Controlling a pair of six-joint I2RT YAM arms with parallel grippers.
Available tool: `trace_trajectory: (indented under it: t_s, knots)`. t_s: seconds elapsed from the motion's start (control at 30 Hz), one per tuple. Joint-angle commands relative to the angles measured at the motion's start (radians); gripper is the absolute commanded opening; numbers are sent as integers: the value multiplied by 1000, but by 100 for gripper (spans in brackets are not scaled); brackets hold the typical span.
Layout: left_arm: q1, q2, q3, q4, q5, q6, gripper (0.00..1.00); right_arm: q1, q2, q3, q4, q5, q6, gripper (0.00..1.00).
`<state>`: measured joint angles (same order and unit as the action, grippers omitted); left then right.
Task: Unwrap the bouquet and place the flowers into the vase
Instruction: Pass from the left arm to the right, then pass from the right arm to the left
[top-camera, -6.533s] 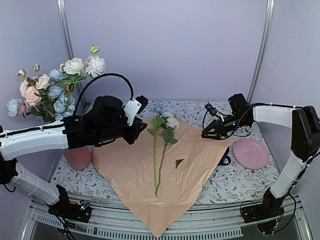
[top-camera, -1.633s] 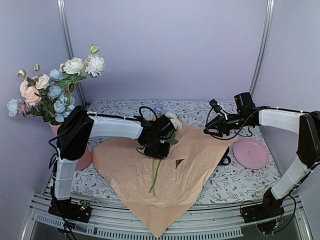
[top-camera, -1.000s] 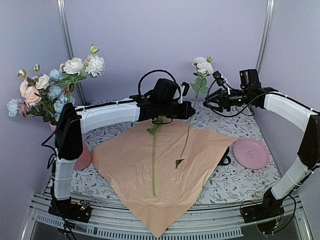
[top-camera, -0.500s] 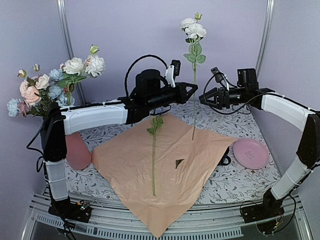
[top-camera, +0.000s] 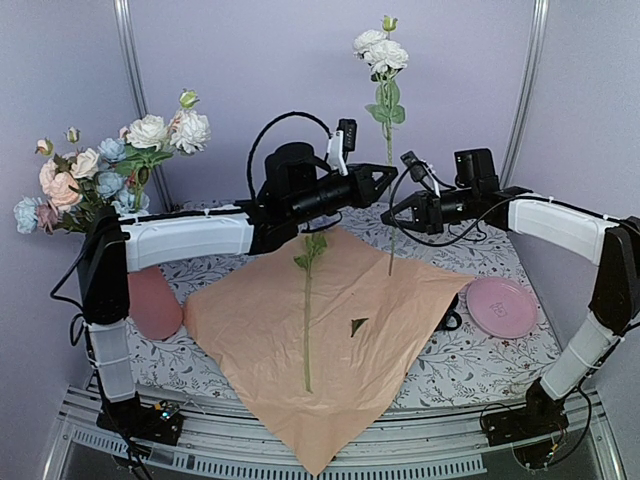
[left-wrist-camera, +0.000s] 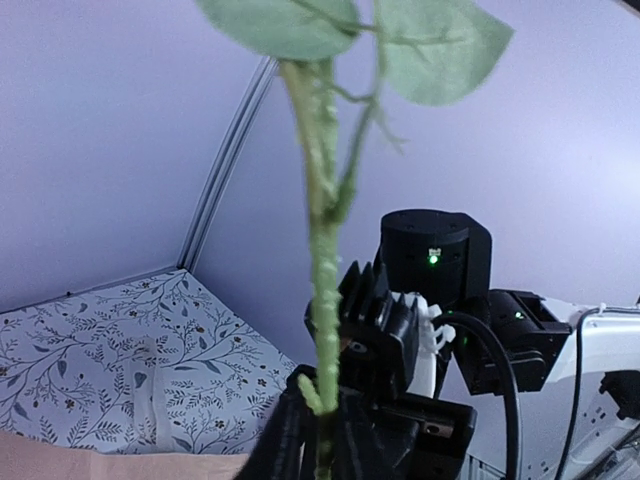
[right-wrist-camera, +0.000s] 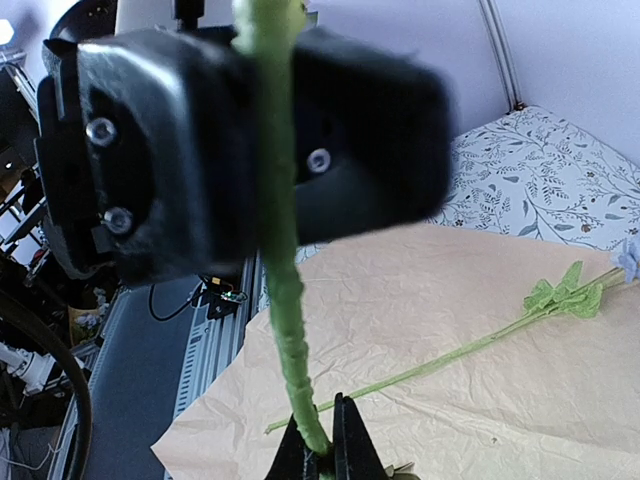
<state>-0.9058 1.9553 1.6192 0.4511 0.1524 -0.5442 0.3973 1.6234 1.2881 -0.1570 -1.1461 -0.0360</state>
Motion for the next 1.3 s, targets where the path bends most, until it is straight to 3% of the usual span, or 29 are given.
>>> trace_trajectory:
  t_s: [0.0,0.13,0.57,0.7,1.0,1.07,1.17,1.27]
  knots:
    - [16,-53,-17,52,-51,18,32,19,-8,-30,13,-1,-28,0]
    - [28,-46,14,24,-60,25,38,33,-13,-38,-12,16,-69,0]
    - [52,-7,168,-72,-38,69,35,55,-12,-50,-43,36,-115,0]
    - [55,-6,172,-72,-31,61,31,61,-11,-53,-45,38,-125,0]
    - [58,-14,178,-84,7,47,4,66,-17,-56,-52,55,-131,1]
    - [59,-21,178,-93,12,49,0,65,-23,-58,-57,61,-131,9]
    - [57,-46,171,-122,23,57,0,57,-49,-56,-114,59,-160,38]
    - [49,-91,147,-168,32,84,0,16,-92,-82,-168,4,-222,50]
